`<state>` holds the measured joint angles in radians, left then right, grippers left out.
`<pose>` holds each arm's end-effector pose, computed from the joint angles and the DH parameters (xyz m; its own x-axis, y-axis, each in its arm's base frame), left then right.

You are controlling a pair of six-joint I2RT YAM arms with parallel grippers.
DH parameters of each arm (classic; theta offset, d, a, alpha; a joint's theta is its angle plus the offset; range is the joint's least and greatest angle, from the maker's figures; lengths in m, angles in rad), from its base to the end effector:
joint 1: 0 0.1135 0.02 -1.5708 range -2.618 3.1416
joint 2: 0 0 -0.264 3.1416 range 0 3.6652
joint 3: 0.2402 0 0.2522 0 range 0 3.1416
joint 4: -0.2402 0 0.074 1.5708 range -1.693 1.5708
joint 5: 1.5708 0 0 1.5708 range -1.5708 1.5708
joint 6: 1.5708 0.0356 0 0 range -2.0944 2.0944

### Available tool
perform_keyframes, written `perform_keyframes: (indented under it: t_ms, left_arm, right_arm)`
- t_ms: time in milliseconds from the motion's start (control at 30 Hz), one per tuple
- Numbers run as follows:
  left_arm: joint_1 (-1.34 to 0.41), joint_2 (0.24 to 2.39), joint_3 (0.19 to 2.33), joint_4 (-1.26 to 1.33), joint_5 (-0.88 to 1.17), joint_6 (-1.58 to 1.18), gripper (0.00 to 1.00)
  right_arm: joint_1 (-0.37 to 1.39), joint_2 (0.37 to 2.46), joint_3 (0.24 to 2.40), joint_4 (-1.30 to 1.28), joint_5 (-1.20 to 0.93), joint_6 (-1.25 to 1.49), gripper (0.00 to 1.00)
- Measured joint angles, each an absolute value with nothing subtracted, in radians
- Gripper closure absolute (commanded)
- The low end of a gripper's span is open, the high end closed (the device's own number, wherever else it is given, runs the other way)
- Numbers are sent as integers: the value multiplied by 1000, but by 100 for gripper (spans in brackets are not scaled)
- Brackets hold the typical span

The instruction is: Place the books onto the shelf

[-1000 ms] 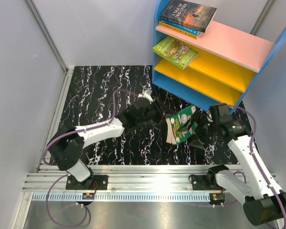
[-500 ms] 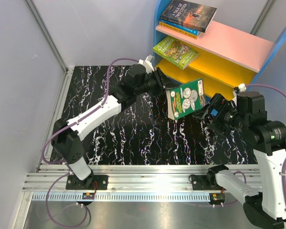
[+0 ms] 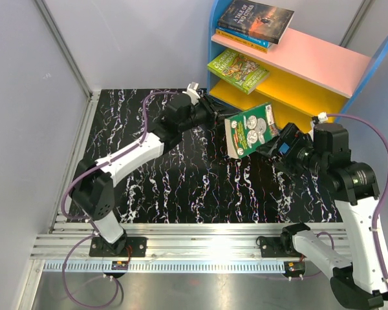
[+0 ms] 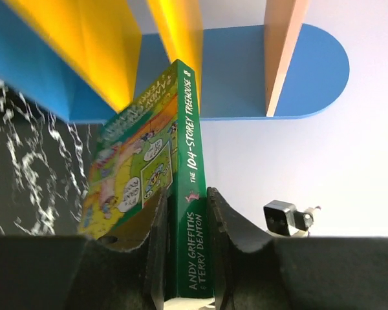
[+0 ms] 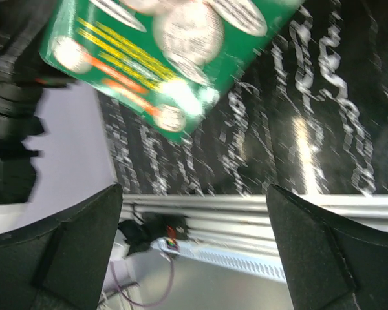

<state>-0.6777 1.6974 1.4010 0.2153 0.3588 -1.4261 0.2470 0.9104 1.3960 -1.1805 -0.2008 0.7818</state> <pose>0.3132 -0.2681 0.3525 -0.8598 -0.4973 -0.1156 0.0615 0.1238 -0.9904 0.1246 0.0387 0.4197 -0.7141 0.5320 -0.4551 0.1620 0.7580 0.6318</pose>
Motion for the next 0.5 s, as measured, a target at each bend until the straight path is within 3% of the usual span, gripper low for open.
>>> perform_keyframes:
  t_ms: [433,500]
  left_arm:
    - [-670,1359,1339,334,284,-1586,100]
    - [-665,1350,1370,276,286,-1522,94]
  right_arm:
    - [247,792,1117,-719,-303,1049,0]
    - [247,801,1091,-706,-310,1065,0]
